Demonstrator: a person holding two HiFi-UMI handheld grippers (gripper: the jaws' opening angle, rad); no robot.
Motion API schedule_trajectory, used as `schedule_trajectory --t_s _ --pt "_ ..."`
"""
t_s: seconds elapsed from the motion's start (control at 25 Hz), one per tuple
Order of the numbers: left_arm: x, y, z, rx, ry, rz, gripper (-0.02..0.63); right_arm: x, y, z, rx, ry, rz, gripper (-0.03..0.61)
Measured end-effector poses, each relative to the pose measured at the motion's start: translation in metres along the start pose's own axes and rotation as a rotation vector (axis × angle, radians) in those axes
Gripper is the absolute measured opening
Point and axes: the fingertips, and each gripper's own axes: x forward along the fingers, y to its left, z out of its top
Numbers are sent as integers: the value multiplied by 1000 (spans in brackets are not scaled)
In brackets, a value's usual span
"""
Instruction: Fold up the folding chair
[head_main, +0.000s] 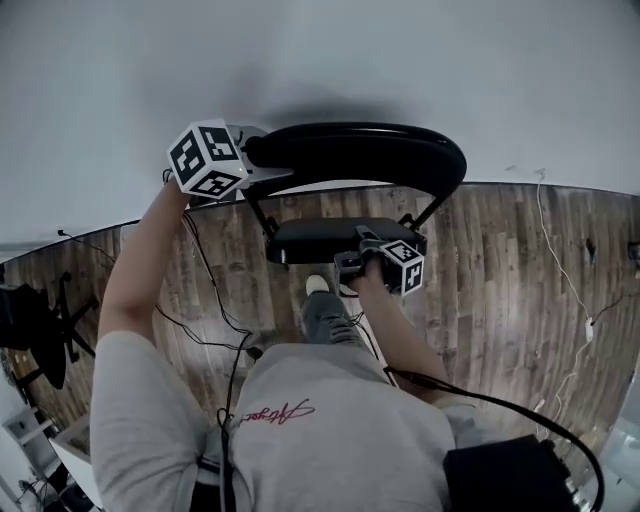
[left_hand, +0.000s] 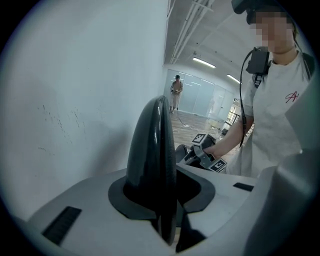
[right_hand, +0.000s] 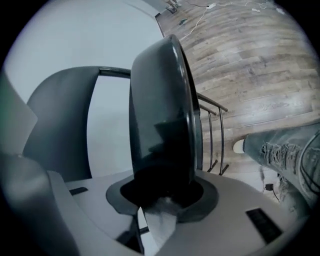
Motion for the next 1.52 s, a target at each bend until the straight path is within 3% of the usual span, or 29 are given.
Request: schedule_trajectory --t_s 0.24,0.44,0.68,0.84,1.12,1.52 --pt "5 28 4 2 -15 46 117 40 38 12 37 -43 -116 152" --pt "7 35 14 30 -23 61 120 50 56 19 -33 -116 -282 144" --pt "1 36 23 42 -60 78 121 71 69 27 -98 -188 -372 143" --pt "-2 42 23 40 -64 99 121 72 86 16 -101 -172 -328 147" --pt "-2 54 13 50 -26 135 135 80 94 12 -171 -115 -152 192" --pt "-4 73 7 -3 96 187 164 84 94 4 -77 -138 -95 198"
